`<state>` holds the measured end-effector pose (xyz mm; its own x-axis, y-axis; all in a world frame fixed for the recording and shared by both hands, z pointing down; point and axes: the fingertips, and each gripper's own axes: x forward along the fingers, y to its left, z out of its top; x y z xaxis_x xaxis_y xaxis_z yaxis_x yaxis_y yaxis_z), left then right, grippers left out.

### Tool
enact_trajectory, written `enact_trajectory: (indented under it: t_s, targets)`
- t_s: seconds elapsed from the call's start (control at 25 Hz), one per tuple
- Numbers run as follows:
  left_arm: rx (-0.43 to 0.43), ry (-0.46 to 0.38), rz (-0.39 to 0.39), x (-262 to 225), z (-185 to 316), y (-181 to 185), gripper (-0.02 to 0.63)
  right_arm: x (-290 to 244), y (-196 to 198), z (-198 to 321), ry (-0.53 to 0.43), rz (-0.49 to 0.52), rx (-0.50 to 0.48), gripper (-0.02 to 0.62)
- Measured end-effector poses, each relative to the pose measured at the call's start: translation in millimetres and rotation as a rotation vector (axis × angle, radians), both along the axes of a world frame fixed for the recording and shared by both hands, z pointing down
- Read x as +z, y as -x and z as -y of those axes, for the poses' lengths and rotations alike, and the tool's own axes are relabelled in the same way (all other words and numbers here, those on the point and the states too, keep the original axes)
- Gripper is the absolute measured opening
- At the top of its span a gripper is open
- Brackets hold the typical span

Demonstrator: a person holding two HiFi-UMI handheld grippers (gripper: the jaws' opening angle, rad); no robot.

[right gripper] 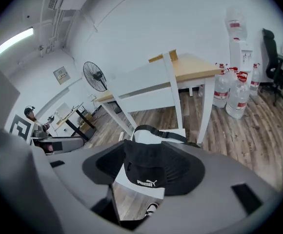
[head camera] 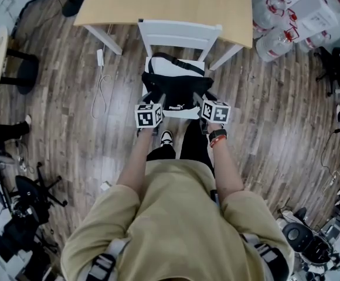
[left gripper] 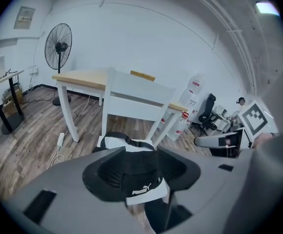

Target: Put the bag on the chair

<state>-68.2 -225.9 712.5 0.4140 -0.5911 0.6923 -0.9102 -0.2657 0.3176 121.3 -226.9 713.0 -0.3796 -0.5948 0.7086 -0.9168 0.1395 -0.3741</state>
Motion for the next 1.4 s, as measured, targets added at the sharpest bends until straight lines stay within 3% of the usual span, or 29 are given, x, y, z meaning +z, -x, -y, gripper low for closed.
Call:
enact_trajectory:
  t_s: [0.36,1.0,1.4]
  targets:
    - [-0.007,-0.175,0.019,-77,6,12,0.137,-78,1,-4,-0.159,-0.045,0.037,0.199]
    - [0.060,-0.419,-0.010,-197,2,10,0.089,-196,19,-11,-0.422,-0.075,0.061,0.104]
    - [0.057,-0.569,-0.044,-268,0,8,0.053,-268,34,-16,-0.563,-0.037,0.048,0.069]
